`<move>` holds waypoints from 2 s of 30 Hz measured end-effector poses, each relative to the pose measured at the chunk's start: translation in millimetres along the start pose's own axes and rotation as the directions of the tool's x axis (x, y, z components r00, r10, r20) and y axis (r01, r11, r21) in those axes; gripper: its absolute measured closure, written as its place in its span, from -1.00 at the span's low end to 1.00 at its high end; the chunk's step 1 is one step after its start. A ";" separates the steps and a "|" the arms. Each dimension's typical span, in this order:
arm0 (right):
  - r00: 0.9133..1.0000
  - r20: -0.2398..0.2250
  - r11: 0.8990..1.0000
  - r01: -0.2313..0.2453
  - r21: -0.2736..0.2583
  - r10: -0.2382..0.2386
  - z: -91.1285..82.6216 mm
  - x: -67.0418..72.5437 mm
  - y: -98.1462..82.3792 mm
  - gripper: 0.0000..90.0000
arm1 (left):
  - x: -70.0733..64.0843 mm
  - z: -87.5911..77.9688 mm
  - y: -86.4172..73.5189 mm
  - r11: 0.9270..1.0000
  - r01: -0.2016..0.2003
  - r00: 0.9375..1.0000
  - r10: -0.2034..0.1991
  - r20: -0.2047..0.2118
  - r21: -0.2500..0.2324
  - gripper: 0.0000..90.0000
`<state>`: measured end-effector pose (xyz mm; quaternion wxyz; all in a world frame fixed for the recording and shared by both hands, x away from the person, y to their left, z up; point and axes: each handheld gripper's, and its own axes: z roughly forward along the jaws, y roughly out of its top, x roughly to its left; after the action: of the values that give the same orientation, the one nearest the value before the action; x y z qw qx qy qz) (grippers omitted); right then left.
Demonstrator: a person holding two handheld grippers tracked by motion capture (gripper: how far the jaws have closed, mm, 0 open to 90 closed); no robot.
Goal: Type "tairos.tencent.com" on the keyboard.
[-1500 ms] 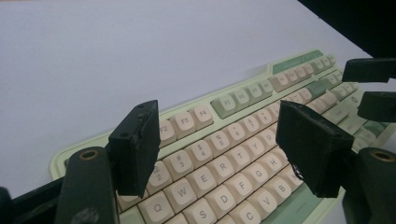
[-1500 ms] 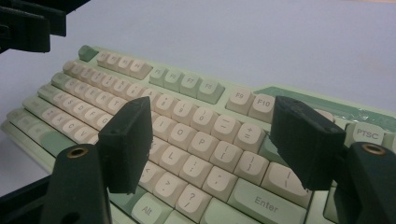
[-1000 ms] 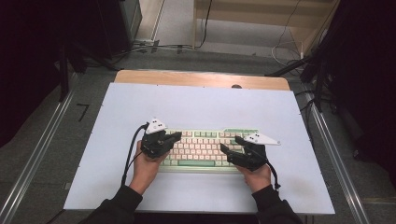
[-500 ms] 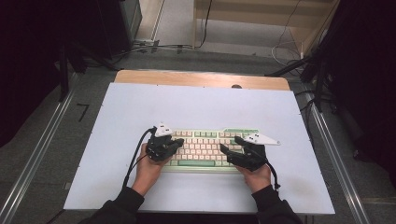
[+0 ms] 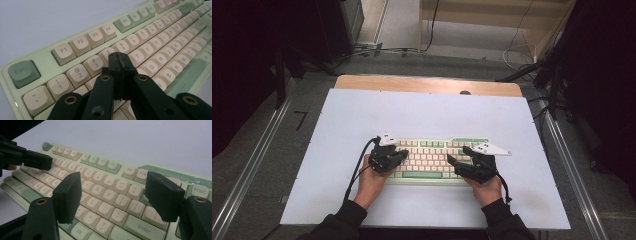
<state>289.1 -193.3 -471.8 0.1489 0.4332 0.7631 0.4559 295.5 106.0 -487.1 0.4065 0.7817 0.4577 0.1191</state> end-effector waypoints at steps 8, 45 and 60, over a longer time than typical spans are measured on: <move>1.000 -0.002 1.000 0.000 0.003 0.000 0.4 0.2 -0.4 -0.38 | 1.6 -6.5 -1.4 0.999 0.022 1.000 -0.021 0.023 -0.045 1.00; 1.000 -0.027 1.000 0.003 0.023 -0.003 5.7 2.7 -0.9 -0.36 | 27.6 -39.7 -26.7 0.948 0.169 0.985 -0.158 0.062 -0.269 -0.12; 0.997 -0.065 0.998 0.048 0.032 -0.046 15.9 16.1 -2.9 0.43 | 28.3 -39.0 -27.6 0.948 0.171 0.985 -0.160 0.062 -0.268 -0.11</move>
<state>288.1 -172.0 -480.0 0.1277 0.4025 0.7851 0.4531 272.3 156.4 -487.9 0.5277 0.6793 0.4929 0.1308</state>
